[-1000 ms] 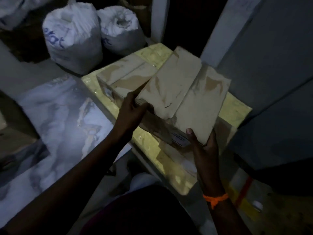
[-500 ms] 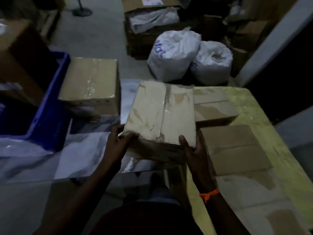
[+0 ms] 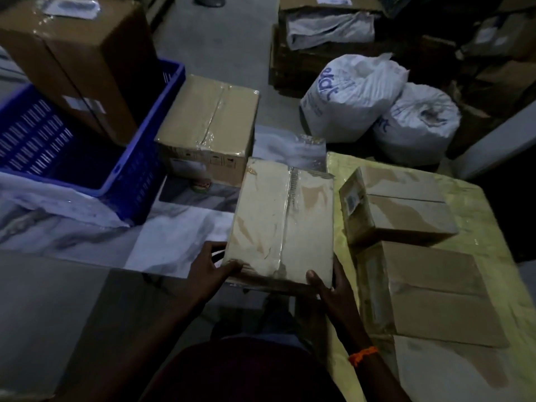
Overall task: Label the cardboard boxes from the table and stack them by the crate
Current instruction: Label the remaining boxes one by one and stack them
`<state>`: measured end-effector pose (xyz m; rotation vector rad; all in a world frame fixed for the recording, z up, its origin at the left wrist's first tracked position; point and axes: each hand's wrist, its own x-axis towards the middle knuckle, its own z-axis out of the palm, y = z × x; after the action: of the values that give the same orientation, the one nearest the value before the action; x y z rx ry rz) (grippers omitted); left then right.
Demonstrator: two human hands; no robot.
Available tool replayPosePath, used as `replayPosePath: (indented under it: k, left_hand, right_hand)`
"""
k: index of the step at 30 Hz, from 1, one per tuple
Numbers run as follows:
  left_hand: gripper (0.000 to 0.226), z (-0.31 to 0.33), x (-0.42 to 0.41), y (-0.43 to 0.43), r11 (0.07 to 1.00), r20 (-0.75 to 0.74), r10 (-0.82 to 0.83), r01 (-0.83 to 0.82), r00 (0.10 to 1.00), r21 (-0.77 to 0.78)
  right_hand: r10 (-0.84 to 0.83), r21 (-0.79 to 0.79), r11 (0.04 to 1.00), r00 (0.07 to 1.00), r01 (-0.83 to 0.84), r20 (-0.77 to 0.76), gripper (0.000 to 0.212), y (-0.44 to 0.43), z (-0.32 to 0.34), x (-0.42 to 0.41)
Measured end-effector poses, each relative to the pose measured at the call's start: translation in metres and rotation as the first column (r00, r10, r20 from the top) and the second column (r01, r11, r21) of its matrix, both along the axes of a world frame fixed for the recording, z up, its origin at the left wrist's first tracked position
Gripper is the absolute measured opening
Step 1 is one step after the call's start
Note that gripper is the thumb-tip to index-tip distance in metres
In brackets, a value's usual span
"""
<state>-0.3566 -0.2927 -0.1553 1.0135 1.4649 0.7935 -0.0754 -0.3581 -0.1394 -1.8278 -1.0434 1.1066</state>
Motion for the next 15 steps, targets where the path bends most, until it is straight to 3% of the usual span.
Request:
replayPosePath:
  k: [5,9,15]
  left_hand:
    - [0.045,0.01,-0.009,0.011,0.998,-0.041,-0.061,0.061,0.997,0.008]
    - [0.037,0.022,-0.002,0.043,0.992,-0.131,-0.106,0.114,0.986,0.053]
    - [0.049,0.031,0.023,0.135,0.943,-0.381,-0.206,0.287,0.901,0.17]
  right_hand:
    - [-0.083,0.02,0.996,0.996,0.082,0.033,0.082,0.011,0.004,-0.001]
    - [-0.051,0.03,0.998,0.997,0.049,0.059,0.075,0.051,0.013,0.008]
    - [-0.038,-0.004,0.999,0.997,0.038,0.068,0.067,0.147,0.012,0.036]
